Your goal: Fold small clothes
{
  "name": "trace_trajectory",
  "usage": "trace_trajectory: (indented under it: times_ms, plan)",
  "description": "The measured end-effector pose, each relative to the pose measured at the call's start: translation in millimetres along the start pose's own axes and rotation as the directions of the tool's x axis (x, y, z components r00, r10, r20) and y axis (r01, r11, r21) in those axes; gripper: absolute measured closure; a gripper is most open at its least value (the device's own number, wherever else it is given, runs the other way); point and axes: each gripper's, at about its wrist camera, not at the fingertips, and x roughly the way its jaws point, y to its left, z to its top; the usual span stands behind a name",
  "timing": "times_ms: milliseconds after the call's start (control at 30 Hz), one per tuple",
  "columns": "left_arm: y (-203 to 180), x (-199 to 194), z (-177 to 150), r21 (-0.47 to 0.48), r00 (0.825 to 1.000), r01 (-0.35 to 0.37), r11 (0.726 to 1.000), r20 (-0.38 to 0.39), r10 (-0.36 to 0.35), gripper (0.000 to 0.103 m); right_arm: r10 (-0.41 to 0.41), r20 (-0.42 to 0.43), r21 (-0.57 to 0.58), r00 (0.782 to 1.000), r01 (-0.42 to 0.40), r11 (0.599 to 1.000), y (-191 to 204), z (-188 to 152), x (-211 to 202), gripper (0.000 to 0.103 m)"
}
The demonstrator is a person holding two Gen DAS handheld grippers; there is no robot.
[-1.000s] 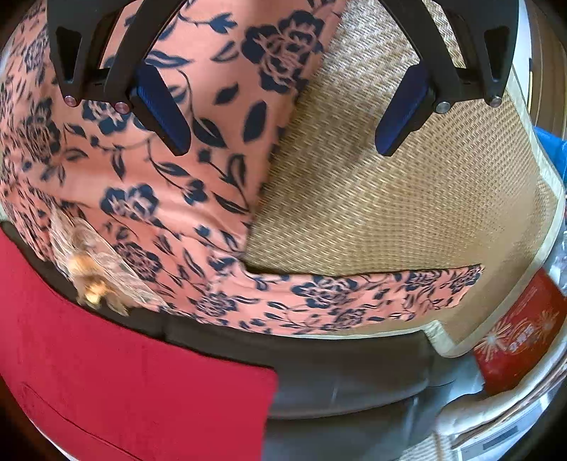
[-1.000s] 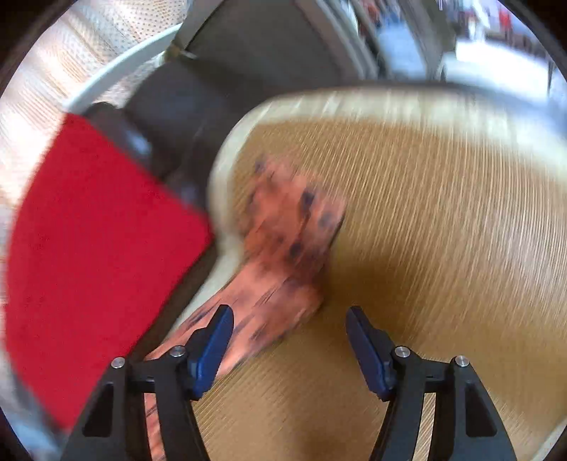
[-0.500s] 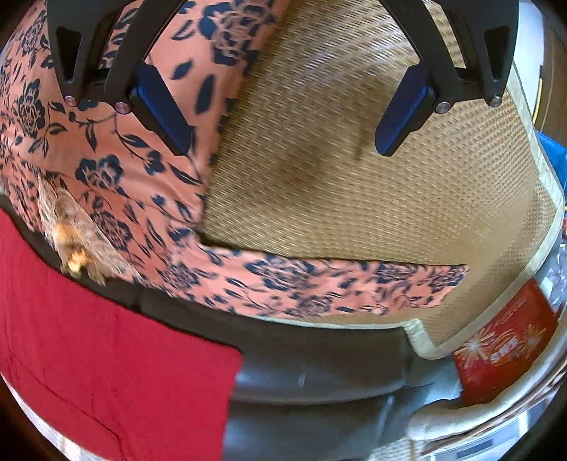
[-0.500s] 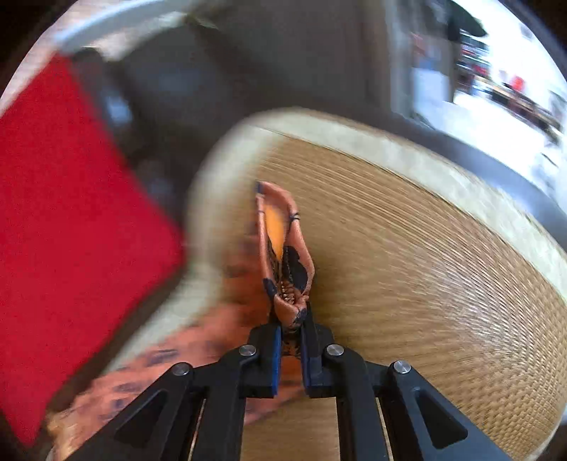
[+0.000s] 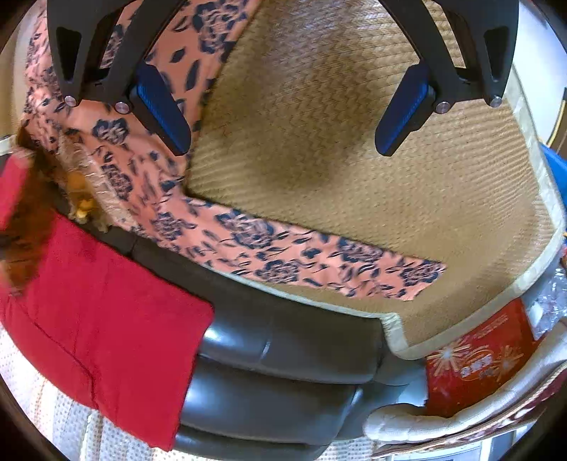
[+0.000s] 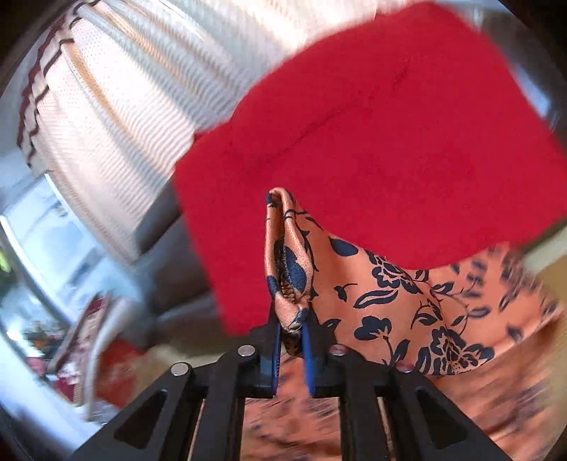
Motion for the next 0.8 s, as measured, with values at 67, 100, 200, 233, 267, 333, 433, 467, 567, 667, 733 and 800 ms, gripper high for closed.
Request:
trace_trajectory:
  times_ms: [67,100,200,233,267,333,433,467,567,667,733,800]
  plan:
    - [-13.1,5.3,6.4,0.010,0.999,0.045,0.999,-0.010,-0.045,0.000,-0.035,-0.101,-0.045,0.994,0.030,0.999,-1.5,-24.8,44.9,0.076]
    - [-24.8,10.0,11.6,0.015,0.996,0.087,0.996,-0.025,-0.086,0.000,-0.054,-0.170,-0.058,0.984,0.045,0.997,-5.5,-38.1,64.2,0.060]
    - [-62.0,25.3,24.3,0.019,0.971,0.225,0.974,-0.083,-0.223,0.000,-0.051,-0.253,-0.014,0.966,0.049,0.999,-35.7,-57.5,79.0,0.040]
    - [-79.5,33.8,29.6,0.016,0.957,0.268,0.963,-0.117,-0.264,0.000,-0.049,-0.236,0.000,0.971,0.050,0.999,-47.2,-57.9,68.1,0.040]
    - [-92.4,39.6,32.5,0.013,0.947,0.296,0.955,-0.136,-0.292,0.000,-0.053,-0.219,0.005,0.974,0.056,0.998,-57.4,-54.7,58.9,0.038]
    - [-129.4,62.4,39.5,0.002,0.901,0.383,0.924,-0.222,-0.373,0.000,-0.084,-0.178,0.015,0.980,0.089,0.996,-72.5,-43.3,37.9,0.035]
    - [-171.0,96.6,42.3,-0.005,0.868,0.404,0.915,-0.312,-0.385,0.000,-0.123,-0.114,0.064,0.986,0.131,0.989,-96.8,-32.2,-13.1,0.029]
    - [-176.5,106.8,41.4,-0.014,0.859,0.401,0.916,-0.341,-0.382,0.000,-0.134,-0.104,0.079,0.986,0.142,0.987,-108.6,-29.2,-26.5,0.029]
    - [-177.4,137.2,30.2,-0.097,0.847,0.306,0.947,-0.426,-0.317,0.016,-0.149,-0.093,0.109,0.984,0.159,0.981,-138.6,-25.1,-53.5,0.029]
    - [-166.4,148.9,13.1,-0.272,0.780,0.300,0.914,-0.481,-0.400,0.020,-0.152,-0.091,0.132,0.984,0.163,0.978,-160.9,-26.5,-69.8,0.028]
    - [-162.7,150.5,11.2,-0.318,0.784,0.285,0.904,-0.466,-0.411,0.020,-0.147,-0.091,0.147,0.985,0.160,0.976,-171.7,-30.2,-72.1,0.028]
    - [-157.7,155.5,14.8,-0.359,0.796,0.262,0.896,-0.445,-0.411,0.050,-0.142,-0.098,0.157,0.985,0.156,0.975,-179.0,-31.8,-71.2,0.028]
